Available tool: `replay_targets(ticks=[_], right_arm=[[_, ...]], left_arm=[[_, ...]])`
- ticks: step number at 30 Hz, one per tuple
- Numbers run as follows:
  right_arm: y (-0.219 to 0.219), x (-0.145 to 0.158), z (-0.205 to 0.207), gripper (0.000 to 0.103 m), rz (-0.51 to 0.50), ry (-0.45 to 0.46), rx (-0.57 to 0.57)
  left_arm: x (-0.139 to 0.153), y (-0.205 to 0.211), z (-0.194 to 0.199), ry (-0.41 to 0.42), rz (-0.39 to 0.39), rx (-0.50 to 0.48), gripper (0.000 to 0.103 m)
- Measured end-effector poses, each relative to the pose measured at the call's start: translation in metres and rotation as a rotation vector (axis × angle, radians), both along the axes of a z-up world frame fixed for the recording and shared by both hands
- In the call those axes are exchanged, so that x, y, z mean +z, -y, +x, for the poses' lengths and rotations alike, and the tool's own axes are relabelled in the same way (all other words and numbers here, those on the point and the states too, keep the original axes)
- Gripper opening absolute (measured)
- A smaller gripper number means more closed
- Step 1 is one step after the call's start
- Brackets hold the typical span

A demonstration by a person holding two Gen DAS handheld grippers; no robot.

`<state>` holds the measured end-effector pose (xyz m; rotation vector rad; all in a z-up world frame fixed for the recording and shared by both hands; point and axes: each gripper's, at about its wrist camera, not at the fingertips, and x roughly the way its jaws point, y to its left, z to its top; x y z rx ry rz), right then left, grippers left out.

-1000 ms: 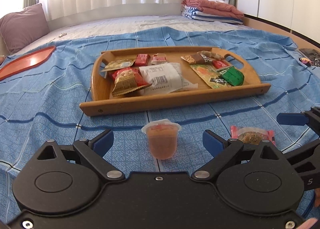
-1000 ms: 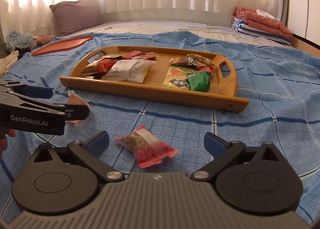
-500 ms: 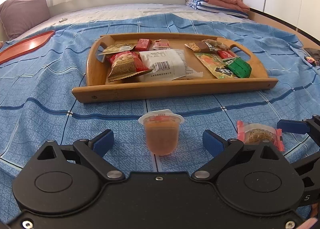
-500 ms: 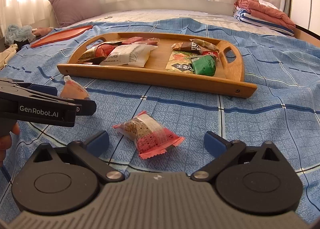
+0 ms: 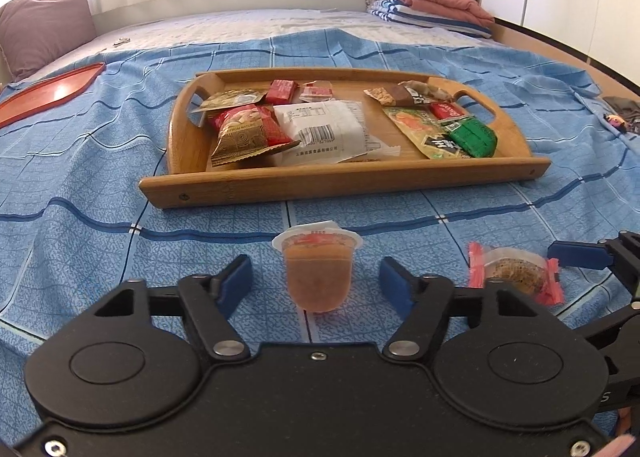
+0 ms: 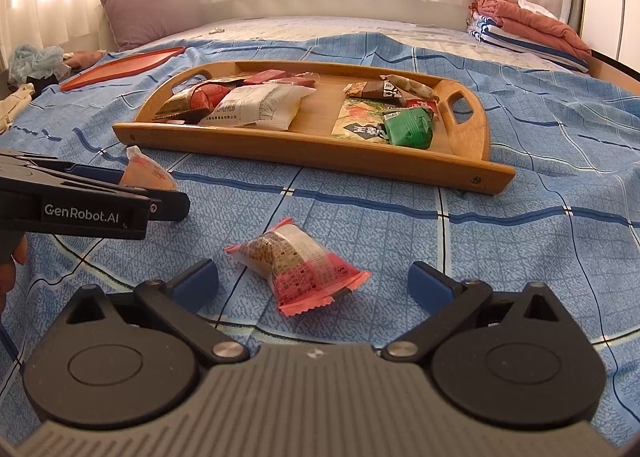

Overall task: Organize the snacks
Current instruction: 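Move both grippers back toward the jelly cup and pink pastry, then grasp the jelly cup with the left gripper while the right grasps the pink pastry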

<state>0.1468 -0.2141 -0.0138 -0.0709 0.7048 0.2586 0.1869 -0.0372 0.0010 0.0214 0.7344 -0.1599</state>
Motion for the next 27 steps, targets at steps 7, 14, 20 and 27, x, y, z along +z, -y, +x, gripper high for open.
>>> replay_targets(ticks=[7, 14, 20, 27], right_arm=[[0.000, 0.001, 0.000, 0.103, 0.000, 0.000, -0.001], [0.001, 0.007, -0.005, 0.090, 0.047, 0.017, 0.002], [-0.005, 0.012, -0.009, 0.069, 0.044, 0.033, 0.028], [-0.010, 0.015, -0.011, 0.051, 0.020, 0.045, 0.040]], left_arm=[[0.003, 0.002, -0.001, 0.008, 0.016, -0.010, 0.034], [0.004, 0.000, -0.001, 0.004, 0.012, -0.009, 0.034], [0.006, 0.000, -0.002, 0.006, 0.012, -0.011, 0.033], [0.011, -0.001, -0.004, 0.010, 0.007, -0.010, 0.033]])
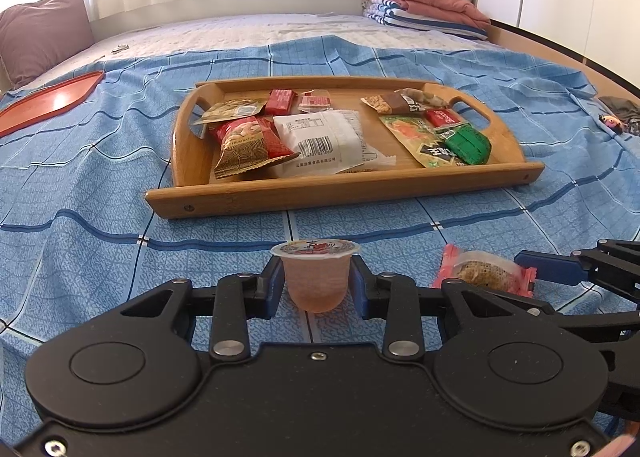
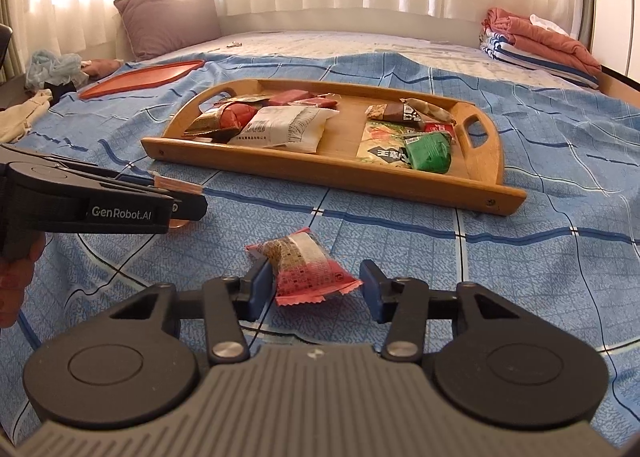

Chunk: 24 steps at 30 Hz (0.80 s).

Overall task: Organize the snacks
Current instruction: 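Grasp the jelly cup with the left gripper while the right grasps the pink pastry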

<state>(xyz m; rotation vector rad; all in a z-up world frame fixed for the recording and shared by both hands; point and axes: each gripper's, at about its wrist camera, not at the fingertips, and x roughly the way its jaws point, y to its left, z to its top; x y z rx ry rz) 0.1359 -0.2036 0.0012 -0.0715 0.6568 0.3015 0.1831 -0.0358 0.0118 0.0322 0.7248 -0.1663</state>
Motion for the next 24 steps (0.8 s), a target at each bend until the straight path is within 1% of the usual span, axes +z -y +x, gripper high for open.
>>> replay_targets(ticks=[6, 13, 15, 17, 20, 24], right_arm=[[0.002, 0.004, -0.001, 0.049, 0.017, 0.010, -0.006], [-0.001, 0.004, 0.000, 0.050, 0.004, 0.022, -0.005], [-0.003, 0.002, -0.001, 0.053, -0.012, 0.027, -0.002], [-0.005, 0.002, -0.002, 0.054, -0.029, 0.036, 0.006], [-0.007, 0.004, -0.003, 0.063, -0.058, 0.061, 0.026], [-0.012, 0.008, 0.000, 0.063, -0.105, 0.089, 0.061]], left_arm=[[0.002, 0.000, -0.001, 0.005, 0.000, 0.002, 0.033], [0.005, -0.002, -0.003, 0.008, -0.001, 0.006, 0.033], [0.005, -0.002, -0.003, 0.008, -0.001, 0.006, 0.033], [0.005, -0.003, -0.003, 0.008, -0.001, 0.006, 0.033], [0.005, -0.002, -0.003, 0.009, 0.000, 0.005, 0.033], [0.005, -0.002, -0.003, 0.008, -0.002, 0.005, 0.033]])
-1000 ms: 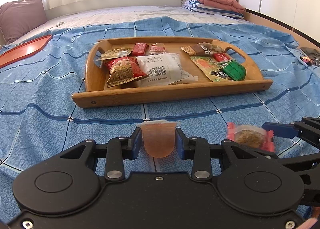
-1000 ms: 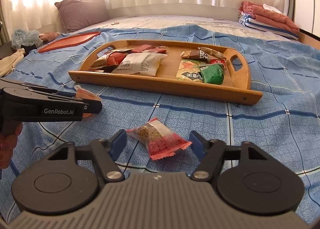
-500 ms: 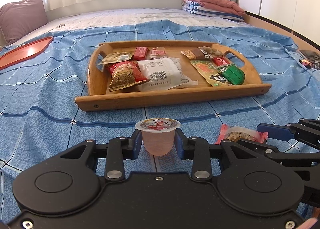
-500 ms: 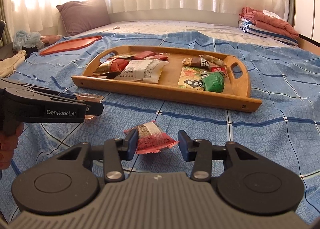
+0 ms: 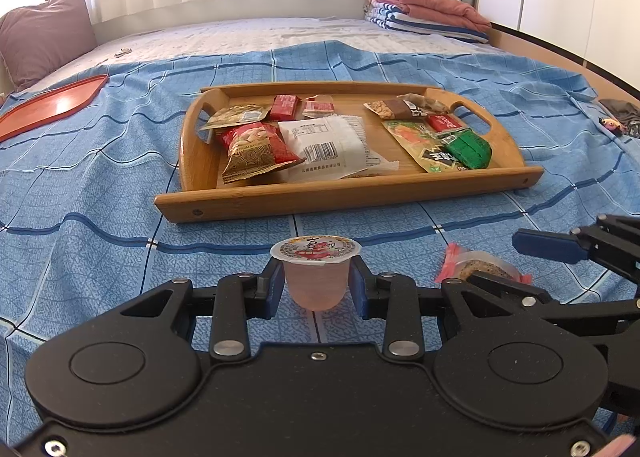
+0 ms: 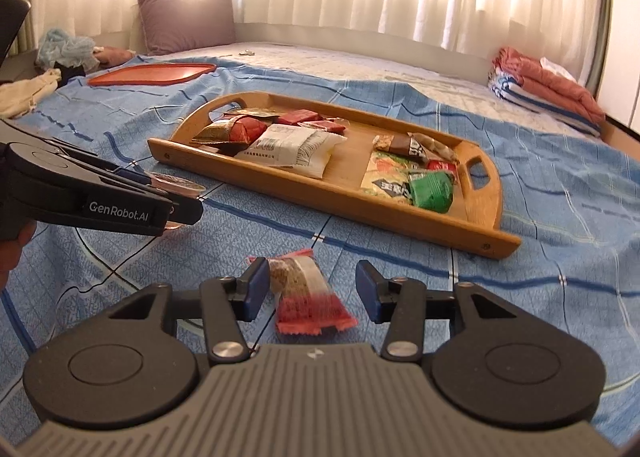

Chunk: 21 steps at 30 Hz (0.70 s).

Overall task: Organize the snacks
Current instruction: 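Grasp the jelly cup with the left gripper while the right grasps the pink pastry, then carry the jelly cup and pink pastry onto the tray and open both grippers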

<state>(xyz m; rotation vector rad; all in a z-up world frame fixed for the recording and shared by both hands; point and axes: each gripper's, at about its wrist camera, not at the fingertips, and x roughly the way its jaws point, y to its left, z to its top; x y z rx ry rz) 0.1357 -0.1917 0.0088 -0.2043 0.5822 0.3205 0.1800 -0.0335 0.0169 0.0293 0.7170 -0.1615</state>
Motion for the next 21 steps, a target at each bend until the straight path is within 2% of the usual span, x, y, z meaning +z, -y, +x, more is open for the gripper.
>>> replay_targets(ticks=[8, 10, 11, 16, 21], right_arm=[[-0.012, -0.007, 0.013, 0.063, -0.069, -0.036, 0.092], [-0.013, -0.009, 0.016, 0.056, -0.070, -0.045, 0.100], [-0.014, -0.008, 0.017, 0.043, -0.069, -0.049, 0.104], [-0.018, -0.005, 0.015, 0.040, -0.076, -0.041, 0.107], [-0.015, 0.003, 0.016, 0.039, -0.032, -0.030, 0.080]], left_arm=[[0.000, -0.001, 0.000, -0.002, 0.004, 0.000, 0.033], [0.000, -0.001, 0.000, -0.002, 0.002, 0.000, 0.033], [0.000, -0.001, 0.000, -0.002, 0.002, 0.000, 0.033], [0.002, -0.003, 0.000, 0.003, -0.007, 0.001, 0.033], [0.008, -0.004, 0.000, 0.016, -0.019, -0.001, 0.033]])
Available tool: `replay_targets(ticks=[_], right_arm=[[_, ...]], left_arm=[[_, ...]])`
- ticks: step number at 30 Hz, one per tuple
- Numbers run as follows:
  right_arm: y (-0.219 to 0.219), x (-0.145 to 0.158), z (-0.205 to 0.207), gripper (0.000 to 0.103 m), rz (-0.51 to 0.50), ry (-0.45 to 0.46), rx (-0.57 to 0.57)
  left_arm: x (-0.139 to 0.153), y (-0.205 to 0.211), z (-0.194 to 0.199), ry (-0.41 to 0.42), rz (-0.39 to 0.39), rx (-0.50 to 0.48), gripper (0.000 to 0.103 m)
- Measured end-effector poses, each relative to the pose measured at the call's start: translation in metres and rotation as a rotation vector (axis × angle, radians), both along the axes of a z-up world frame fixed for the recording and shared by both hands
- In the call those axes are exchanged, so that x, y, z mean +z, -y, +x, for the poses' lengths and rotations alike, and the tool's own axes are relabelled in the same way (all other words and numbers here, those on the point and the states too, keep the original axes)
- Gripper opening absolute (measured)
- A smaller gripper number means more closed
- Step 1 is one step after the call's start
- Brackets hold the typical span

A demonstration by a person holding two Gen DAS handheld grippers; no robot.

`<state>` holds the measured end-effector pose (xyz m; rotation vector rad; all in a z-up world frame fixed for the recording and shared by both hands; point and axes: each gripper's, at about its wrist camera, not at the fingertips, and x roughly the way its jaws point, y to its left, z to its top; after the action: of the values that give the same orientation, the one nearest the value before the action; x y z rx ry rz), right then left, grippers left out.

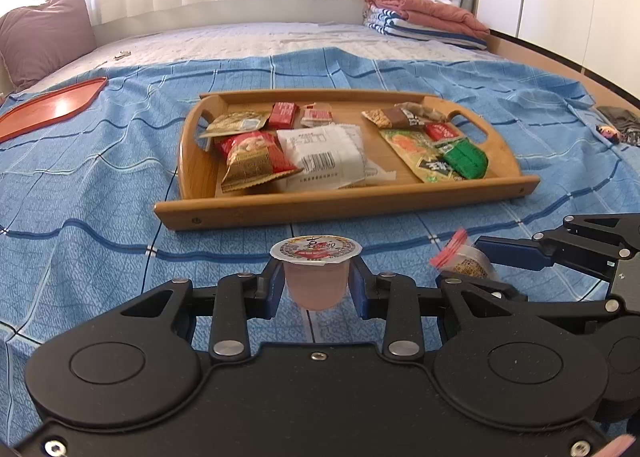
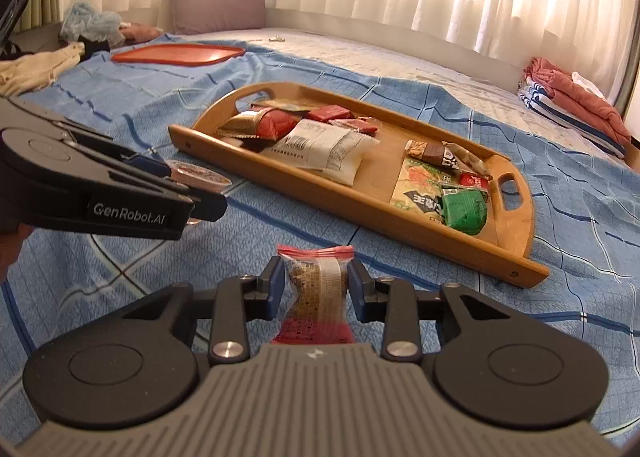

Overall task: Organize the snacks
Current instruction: 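Carry the jelly cup and pink pastry onto the tray and open both grippers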

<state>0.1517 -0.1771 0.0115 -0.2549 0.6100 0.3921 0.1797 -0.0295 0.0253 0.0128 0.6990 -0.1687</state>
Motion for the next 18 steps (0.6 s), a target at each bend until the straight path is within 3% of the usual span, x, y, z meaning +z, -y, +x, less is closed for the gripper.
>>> replay_targets(ticks=[8, 11, 13, 16, 18], right_arm=[[0.010, 0.024, 0.010, 0.037, 0.092, 0.030, -0.054], [0.012, 0.032, 0.015, 0.014, 0.114, 0.047, -0.079], [0.014, 0.038, 0.021, 0.014, 0.128, 0.060, -0.096], [0.016, 0.042, 0.031, 0.022, 0.149, 0.032, -0.105], [0.017, 0.041, 0.033, 0.047, 0.153, 0.006, -0.082]], left_arm=[[0.024, -0.002, 0.003, 0.053, -0.020, -0.001, 0.032], [0.034, -0.001, 0.007, 0.077, -0.022, -0.004, 0.032], [0.040, -0.001, 0.011, 0.090, -0.024, -0.003, 0.032], [0.046, -0.001, 0.015, 0.106, -0.021, 0.002, 0.032], [0.047, -0.001, 0.015, 0.109, -0.024, 0.002, 0.032]])
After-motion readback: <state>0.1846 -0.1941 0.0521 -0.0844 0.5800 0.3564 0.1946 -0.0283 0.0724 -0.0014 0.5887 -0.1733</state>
